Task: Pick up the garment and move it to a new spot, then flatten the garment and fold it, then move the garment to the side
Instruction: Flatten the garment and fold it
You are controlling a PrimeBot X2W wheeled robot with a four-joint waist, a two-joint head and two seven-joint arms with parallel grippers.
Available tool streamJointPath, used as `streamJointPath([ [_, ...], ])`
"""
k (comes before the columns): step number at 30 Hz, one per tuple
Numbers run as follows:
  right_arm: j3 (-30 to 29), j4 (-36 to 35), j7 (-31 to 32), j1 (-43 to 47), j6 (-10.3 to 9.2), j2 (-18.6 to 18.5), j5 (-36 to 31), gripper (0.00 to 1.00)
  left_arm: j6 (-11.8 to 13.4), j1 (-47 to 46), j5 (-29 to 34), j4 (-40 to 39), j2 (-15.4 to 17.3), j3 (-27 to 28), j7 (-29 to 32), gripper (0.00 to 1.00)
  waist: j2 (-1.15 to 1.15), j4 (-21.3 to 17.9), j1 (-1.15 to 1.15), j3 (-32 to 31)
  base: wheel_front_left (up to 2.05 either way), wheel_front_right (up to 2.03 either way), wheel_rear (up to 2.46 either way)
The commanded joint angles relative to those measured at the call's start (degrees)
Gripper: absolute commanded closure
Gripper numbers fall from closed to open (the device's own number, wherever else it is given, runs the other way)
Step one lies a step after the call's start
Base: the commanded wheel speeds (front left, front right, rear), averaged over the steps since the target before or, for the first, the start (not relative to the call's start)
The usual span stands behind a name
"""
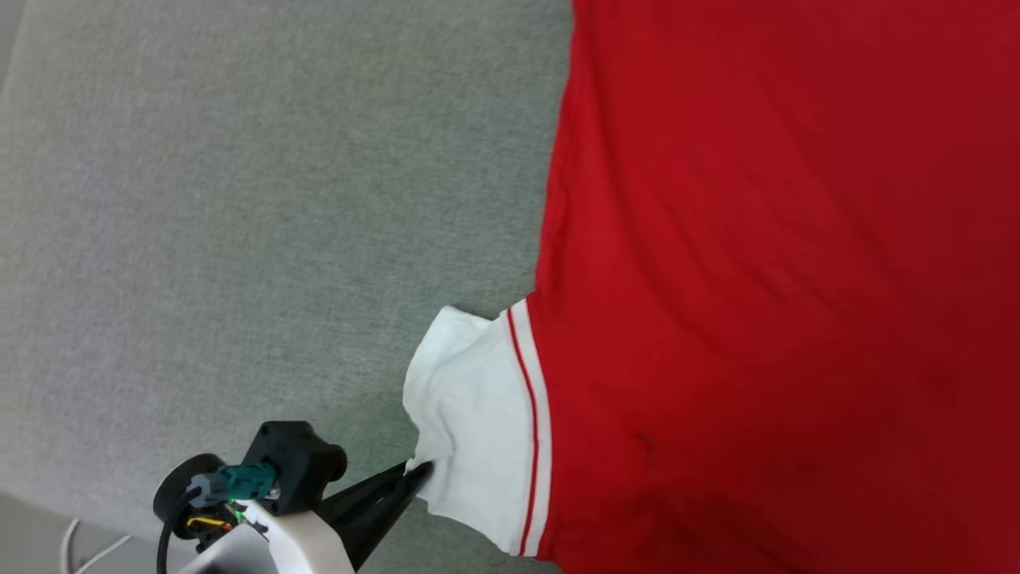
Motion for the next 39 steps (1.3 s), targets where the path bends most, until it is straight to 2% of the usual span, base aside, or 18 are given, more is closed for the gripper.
streamJointPath([
  [1, -0.1, 0.6, 0.3, -1.1, -0.02, 0.0, -0.7, 0.00, -0.1, -0.9, 0.2, -0.3, -0.4, -0.2, -0.2, 1.00, 0.00, 3.8, -0.02, 3.7, 0.00, 0.00, 0.00],
  [11, -1.0, 7.9, 2.6, -12.4, -0.02, -1.6, -11.5, 0.00, -2.1, -3.5, 0.6, -1.3, -3.4, -2.4, -1.4, 1.00, 0.00, 9.6, -0.02, 9.0, 0.00, 0.00, 0.00],
  [18, 1.3, 11.1, 3.4, -11.1, -0.02, -2.1, -13.8, 0.00, -3.1, -4.5, 0.4, 0.6, -4.9, -3.5, -2.4, 1.00, 0.00, 11.6, -0.02, 10.4, 0.00, 0.00, 0.00],
  [19, 1.2, 11.6, 3.6, -10.3, -0.02, -2.0, -13.7, 0.48, -3.2, -4.6, 0.6, 0.8, -5.0, -3.5, -2.6, 1.00, 0.00, 11.7, -0.02, 10.4, 0.00, 0.00, 0.00],
  [20, 1.1, 11.9, 3.8, -9.5, -0.02, -1.9, -13.9, 0.65, -3.3, -4.6, 0.7, 0.8, -5.1, -3.6, -2.7, 1.00, 0.00, 11.8, -0.02, 10.4, 0.00, 0.00, 0.00],
  [21, 1.1, 12.1, 4.0, -8.7, -0.02, -2.0, -14.1, 0.89, -3.3, -4.7, 0.6, 0.9, -5.3, -3.7, -2.8, 1.00, 0.00, 11.8, -0.02, 10.4, 0.00, 0.00, 0.00],
  [22, 1.0, 12.1, 4.2, -7.9, -0.02, -2.1, -14.3, 1.00, -3.4, -4.7, 0.5, 1.0, -5.4, -3.7, -2.8, 1.00, 0.00, 11.8, -0.02, 10.3, 0.00, 0.00, 0.00],
  [29, -0.1, 11.7, 4.8, -5.6, -0.02, -2.3, -13.5, 1.00, -2.8, -5.0, 0.4, 1.8, -4.9, -3.2, -2.7, 1.00, 0.00, 10.2, -0.02, 8.2, 0.00, 0.00, 0.00],
  [34, -0.7, 11.5, 3.6, -2.3, -0.02, -2.1, -13.0, 1.00, -1.6, -5.3, 3.1, 3.0, -3.9, -2.6, -3.2, 1.00, 0.00, 7.6, -0.02, 4.9, 0.00, 0.00, 0.00],
  [39, -0.6, 10.4, 2.3, 3.1, -0.02, -1.9, -11.3, 1.00, -0.7, -4.1, 2.9, 3.7, -3.7, -2.5, -2.9, 1.00, 0.00, 4.2, -0.02, 0.4, 0.00, 0.00, 0.00],
])
